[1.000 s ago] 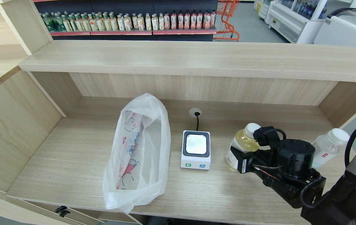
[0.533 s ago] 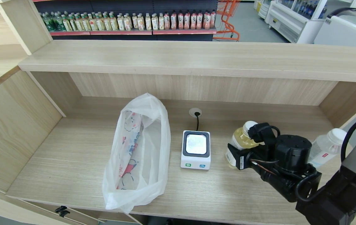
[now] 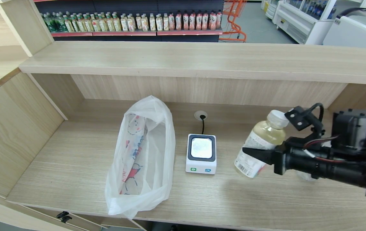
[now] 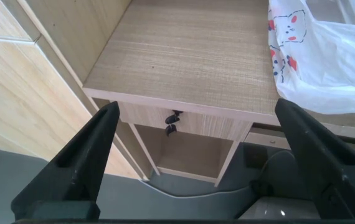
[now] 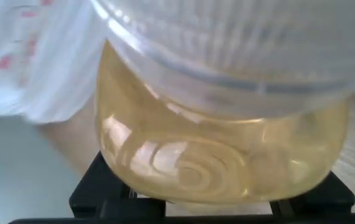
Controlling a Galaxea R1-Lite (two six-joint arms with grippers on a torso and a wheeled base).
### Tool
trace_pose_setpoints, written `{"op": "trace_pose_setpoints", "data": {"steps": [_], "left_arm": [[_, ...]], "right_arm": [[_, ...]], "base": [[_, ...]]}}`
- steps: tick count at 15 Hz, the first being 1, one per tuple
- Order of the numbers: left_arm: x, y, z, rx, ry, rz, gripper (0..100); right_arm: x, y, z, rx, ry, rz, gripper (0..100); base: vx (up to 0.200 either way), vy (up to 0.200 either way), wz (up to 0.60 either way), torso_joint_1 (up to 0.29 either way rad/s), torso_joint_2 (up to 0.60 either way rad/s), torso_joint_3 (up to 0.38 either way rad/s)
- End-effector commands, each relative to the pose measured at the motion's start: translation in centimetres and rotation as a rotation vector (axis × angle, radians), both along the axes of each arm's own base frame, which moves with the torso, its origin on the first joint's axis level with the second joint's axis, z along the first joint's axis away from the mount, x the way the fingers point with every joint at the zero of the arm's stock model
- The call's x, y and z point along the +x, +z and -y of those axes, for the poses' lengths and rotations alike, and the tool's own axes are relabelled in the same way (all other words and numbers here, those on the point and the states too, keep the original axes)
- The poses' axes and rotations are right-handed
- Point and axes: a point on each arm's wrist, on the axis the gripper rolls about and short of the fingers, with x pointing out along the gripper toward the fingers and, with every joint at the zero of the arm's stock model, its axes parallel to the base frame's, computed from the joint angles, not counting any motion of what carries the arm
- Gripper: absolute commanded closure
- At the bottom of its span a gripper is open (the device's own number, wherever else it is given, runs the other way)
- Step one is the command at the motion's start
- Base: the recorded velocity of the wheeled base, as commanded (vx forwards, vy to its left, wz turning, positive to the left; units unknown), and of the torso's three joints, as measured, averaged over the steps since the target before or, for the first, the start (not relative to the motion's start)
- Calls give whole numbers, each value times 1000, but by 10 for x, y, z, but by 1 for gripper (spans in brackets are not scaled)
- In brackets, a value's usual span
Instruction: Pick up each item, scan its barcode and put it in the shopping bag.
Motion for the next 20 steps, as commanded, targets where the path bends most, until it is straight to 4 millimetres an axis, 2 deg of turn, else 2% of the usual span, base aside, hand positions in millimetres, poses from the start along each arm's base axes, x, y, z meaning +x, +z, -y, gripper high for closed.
{"op": "trace_pose_setpoints", "data": {"steps": [1,3,7,8,10,14,18,20], "left_arm": [[0,0,0,0,1,0,0],[0,0,0,0,1,0,0],[0,0,0,0,1,0,0],[0,0,0,0,1,0,0],[0,0,0,0,1,0,0],[0,0,0,0,1,0,0],[0,0,0,0,1,0,0],[0,0,0,0,1,0,0]], "right_arm": [[-33,66,28,118,104,123,100],[-43,71,22,170,255,91,100],[-64,73,6,198,412,29,100],[-64,73,6,198,412,29,100],[-78,79,0,248,455,-30,100],[-83,79,2,244,459,-59,100],[-82,78,1,254,452,-90,100],[-83,84,1,282,447,-103,100]], "base": [[0,0,0,0,0,0],[0,0,0,0,0,0],[0,0,0,0,0,0],[0,0,0,0,0,0],[0,0,0,0,0,0],[0,0,0,0,0,0],[0,0,0,0,0,0],[0,0,0,0,0,0]]}}
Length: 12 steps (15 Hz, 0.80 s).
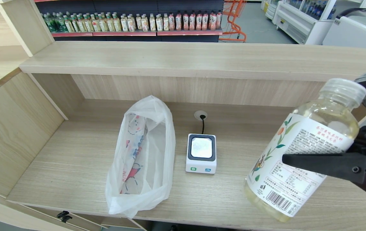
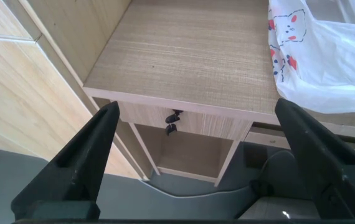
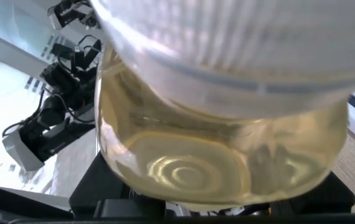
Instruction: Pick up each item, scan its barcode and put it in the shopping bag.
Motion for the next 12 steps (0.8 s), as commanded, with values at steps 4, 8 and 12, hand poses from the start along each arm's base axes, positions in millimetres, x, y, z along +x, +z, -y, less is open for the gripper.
{"op": "trace_pose_setpoints", "data": {"steps": [4,8,12], "left_arm": [[0,0,0,0,1,0,0],[0,0,0,0,1,0,0],[0,0,0,0,1,0,0]], "right_arm": [[-1,4,1,13,-1,-4,100],[-6,6,2,19,5,7,100],[1,2,1,-16,-5,70,100]], "base": [[0,0,0,0,0,0],[0,0,0,0,0,0],[0,0,0,0,0,0]]}}
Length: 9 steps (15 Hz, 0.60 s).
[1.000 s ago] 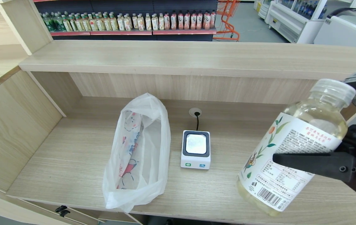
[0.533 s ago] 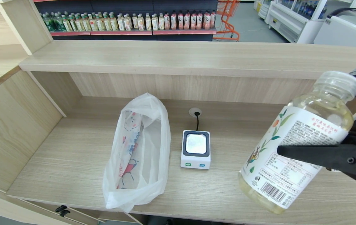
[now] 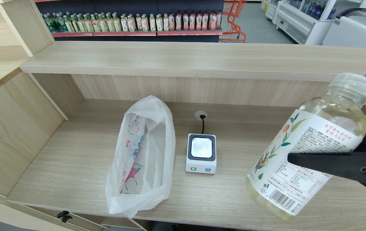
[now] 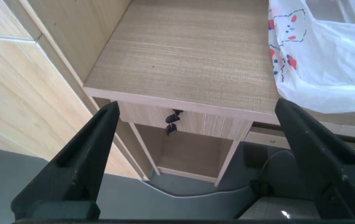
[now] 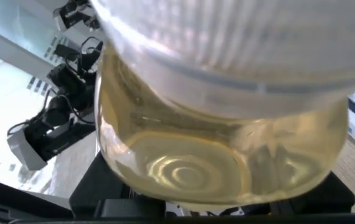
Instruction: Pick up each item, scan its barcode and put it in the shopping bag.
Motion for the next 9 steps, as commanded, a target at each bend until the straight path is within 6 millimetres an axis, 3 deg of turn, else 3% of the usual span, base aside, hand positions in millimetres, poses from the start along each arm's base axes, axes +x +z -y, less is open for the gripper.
{"op": "trace_pose_setpoints", "data": {"steps": [1,2,4,6,8,9], "left_arm": [[0,0,0,0,1,0,0],[0,0,0,0,1,0,0],[0,0,0,0,1,0,0],[0,0,0,0,1,0,0],[0,0,0,0,1,0,0],[0,0,0,0,1,0,0]], "right_arm": [[13,-7,5,-94,-104,169,100],[22,-12,13,-225,-254,313,100],[21,-26,23,-420,-472,375,100],[19,-37,27,-473,-481,521,100],[28,-35,25,-489,-481,625,100],[43,-35,11,-485,-414,759,100]], "base": [[0,0,0,0,0,0],[0,0,0,0,0,0],[0,0,0,0,0,0],[0,0,0,0,0,0],[0,0,0,0,0,0],[0,0,0,0,0,0]]}}
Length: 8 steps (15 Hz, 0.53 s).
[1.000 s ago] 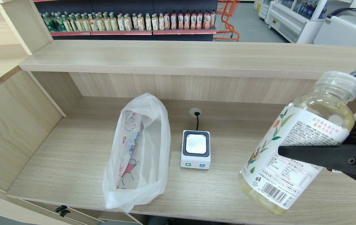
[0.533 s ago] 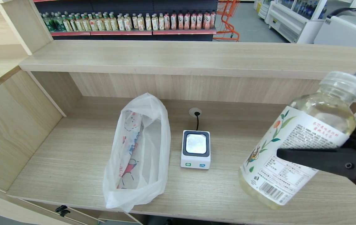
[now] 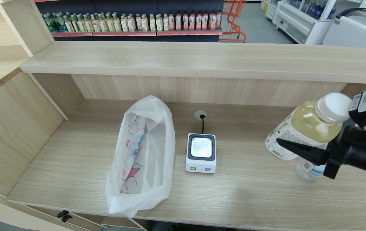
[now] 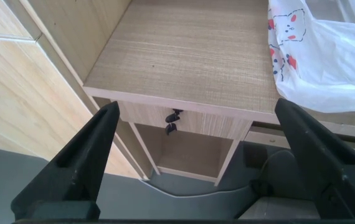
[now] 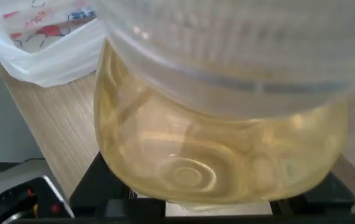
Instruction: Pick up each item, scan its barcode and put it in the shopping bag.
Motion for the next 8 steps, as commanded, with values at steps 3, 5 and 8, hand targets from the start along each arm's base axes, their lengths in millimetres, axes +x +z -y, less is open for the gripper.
{"op": "trace_pose_setpoints", "data": {"steps": [3,5,8], "left_arm": [[0,0,0,0,0,0,0],[0,0,0,0,0,0,0],[0,0,0,0,0,0,0]], "right_arm": [[43,-19,-34,-146,307,132,100],[64,-28,-45,-197,445,193,100],[91,-49,-54,-247,550,231,100]], "base": [[0,0,0,0,0,0],[0,0,0,0,0,0],[0,0,0,0,0,0]]}}
